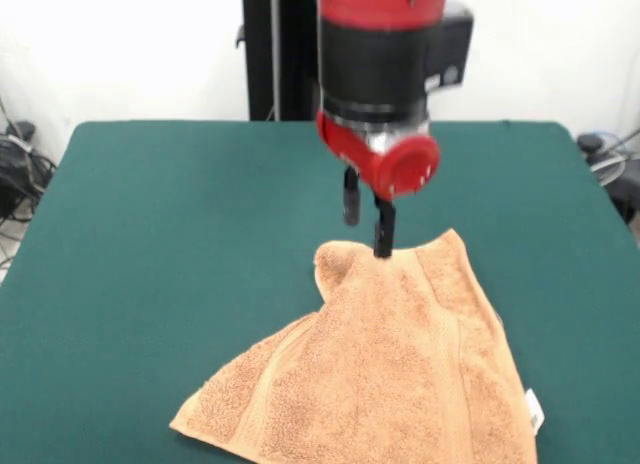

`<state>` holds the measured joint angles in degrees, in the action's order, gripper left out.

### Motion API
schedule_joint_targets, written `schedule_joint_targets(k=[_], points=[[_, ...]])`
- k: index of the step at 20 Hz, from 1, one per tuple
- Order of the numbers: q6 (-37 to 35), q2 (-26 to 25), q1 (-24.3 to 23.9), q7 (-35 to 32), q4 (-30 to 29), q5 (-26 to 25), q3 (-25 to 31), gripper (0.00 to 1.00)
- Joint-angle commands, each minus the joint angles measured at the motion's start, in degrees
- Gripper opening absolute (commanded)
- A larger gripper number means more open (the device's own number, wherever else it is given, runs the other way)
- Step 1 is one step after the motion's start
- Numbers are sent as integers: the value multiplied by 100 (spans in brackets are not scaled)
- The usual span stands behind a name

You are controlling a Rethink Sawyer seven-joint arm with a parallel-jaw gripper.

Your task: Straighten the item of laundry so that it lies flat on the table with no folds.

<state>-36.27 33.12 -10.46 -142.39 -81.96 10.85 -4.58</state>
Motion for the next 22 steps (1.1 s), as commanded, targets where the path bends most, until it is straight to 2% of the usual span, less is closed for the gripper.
schedule_joint_targets(k=[1,5,10,14,18,22], points=[[-335,192,-114,-147,-589,-208,81,100],[146,-85,-175,-113,-645,-262,252,100],[977,-351,-228,-339,-921,-6,698,100],[1369,-461,-210,-578,-1093,188,965,100],[1692,-515,6,-922,-1253,312,904,100],[1921,-447,18,-980,-1556,447,1016,100]])
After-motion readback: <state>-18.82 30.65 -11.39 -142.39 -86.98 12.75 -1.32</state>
